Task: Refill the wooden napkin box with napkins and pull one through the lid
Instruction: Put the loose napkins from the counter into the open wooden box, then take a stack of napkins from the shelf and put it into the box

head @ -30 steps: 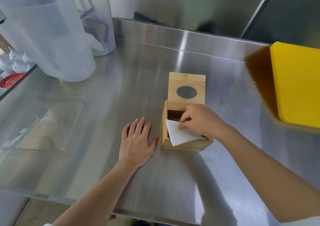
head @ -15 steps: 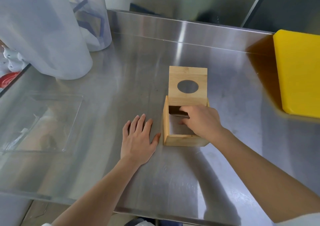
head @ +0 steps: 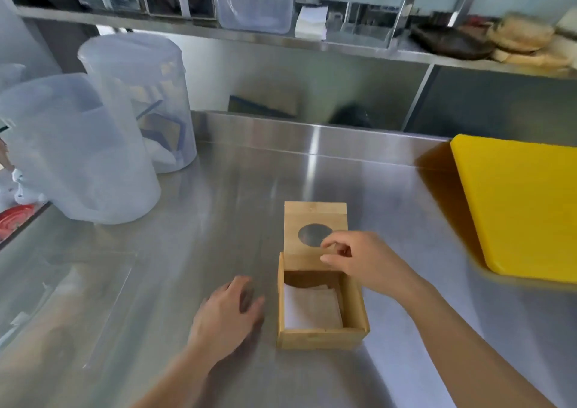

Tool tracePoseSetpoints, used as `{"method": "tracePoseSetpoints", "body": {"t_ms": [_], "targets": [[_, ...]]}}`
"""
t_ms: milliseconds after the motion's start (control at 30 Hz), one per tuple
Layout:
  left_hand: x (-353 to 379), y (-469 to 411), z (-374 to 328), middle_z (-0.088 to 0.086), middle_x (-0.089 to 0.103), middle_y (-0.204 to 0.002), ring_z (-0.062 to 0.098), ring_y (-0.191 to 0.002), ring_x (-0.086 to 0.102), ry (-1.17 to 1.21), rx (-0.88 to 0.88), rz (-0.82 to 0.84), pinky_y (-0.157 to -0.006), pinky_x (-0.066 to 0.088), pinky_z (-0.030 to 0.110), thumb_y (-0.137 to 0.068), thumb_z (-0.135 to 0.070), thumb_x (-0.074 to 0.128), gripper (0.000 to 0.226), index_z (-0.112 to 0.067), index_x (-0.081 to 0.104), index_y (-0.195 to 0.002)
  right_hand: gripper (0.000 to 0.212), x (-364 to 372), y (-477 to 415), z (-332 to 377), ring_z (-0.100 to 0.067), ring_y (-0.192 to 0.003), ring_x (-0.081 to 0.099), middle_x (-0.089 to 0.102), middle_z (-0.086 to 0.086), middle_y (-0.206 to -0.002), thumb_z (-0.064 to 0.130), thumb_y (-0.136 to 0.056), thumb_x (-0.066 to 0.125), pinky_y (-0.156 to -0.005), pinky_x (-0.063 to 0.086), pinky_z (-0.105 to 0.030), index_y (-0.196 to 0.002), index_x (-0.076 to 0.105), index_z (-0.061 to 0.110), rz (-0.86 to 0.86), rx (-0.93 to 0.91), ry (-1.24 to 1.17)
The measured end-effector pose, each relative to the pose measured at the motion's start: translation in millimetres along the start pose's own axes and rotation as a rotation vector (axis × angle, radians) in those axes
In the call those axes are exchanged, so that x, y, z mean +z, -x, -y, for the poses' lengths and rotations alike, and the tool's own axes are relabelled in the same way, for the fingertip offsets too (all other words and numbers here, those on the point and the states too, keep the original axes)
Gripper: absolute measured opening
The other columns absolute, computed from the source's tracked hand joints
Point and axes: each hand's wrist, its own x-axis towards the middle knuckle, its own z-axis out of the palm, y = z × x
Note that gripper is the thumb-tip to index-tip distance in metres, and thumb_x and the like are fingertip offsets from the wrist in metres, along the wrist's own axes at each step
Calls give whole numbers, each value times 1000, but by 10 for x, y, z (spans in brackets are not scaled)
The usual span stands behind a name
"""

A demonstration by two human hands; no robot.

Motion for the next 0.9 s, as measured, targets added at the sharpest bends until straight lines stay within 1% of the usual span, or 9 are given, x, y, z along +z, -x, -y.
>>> {"method": "tracePoseSetpoints", "body": {"t_ms": [133, 167, 267, 333, 433, 567, 667, 800, 900], "targets": [[-569, -662, -361, 1, 65, -107, 21, -101, 60, 242, -14, -70, -92, 46, 37, -81, -41, 62, 37, -21, 57, -112, 22, -334, -331, -19, 4, -60, 54, 58, 20, -61, 42, -79, 59, -53, 38, -12, -98, 66, 31, 8, -21, -84], [-733, -838, -485, 0, 66, -100, 17, -96, 62, 293, 23, -92, -89, 48, 34, -81, -37, 65, 31, -21, 59, -107, 17, -438, -450, -19, 7, -59, 53, 59, 20, -61, 42, -79, 60, -53, 39, -11, -93, 66, 33, 8, -33, -94], [-1269, -1345, -899, -15, 65, -78, -7, -72, 60, 317, 148, -147, -64, 43, 7, -79, -38, 67, 13, -33, 58, -86, 5, -825, -847, 15, 3, -59, 55, 59, 14, -67, 40, -79, 62, -57, 43, -13, -84, 62, 39, -20, -36, -112], [-1632, -1650, -1198, -11, 68, -75, -2, -67, 62, 336, 203, -172, -61, 43, 11, -77, -42, 67, 10, -35, 60, -79, 7, -1119, -1110, 79, 0, -57, 55, 57, 11, -67, 36, -80, 63, -58, 44, -18, -86, 64, 32, -36, -49, -124], [-2134, -2100, -1673, 3, 70, -76, 18, -70, 65, 401, 302, -210, -69, 48, 33, -81, -31, 66, 5, -29, 63, -78, 9, -1629, -1511, 228, 3, -51, 50, 54, 10, -64, 29, -81, 64, -55, 41, -15, -85, 67, 22, -91, -96, -97], [-2662, -2656, -2185, 1, 67, -85, 18, -80, 65, 331, 350, -214, -63, 43, 28, -84, -35, 60, 6, -29, 60, -84, 13, -2303, -2061, 442, -3, -52, 51, 61, 8, -70, 29, -84, 61, -54, 43, -15, -84, 68, 18, -170, -103, -92], [-2878, -3043, -2415, 4, 64, -92, 21, -86, 63, 282, 355, -255, -63, 41, 28, -85, -35, 58, 22, -21, 58, -102, 12, -2625, -2483, 520, -8, -56, 53, 61, 7, -70, 25, -86, 59, -54, 40, -18, -79, 66, 19, -270, -122, -140], [-2876, -3539, -2545, 6, 61, -103, 24, -95, 61, 309, 330, -253, -76, 47, 34, -87, -33, 56, 30, -18, 54, -112, 18, -2702, -3061, 428, -9, -56, 54, 60, 7, -71, 21, -87, 59, -48, 37, -16, -69, 62, 23, -411, -101, -233], [-2667, -3942, -2545, 9, 60, -109, 24, -98, 59, 287, 315, -237, -85, 46, 36, -86, -28, 56, 33, -15, 53, -117, 16, -2579, -3474, 260, -10, -62, 55, 63, 1, -81, 19, -88, 58, -51, 39, -18, -73, 62, 22, -437, -60, -304]]}}
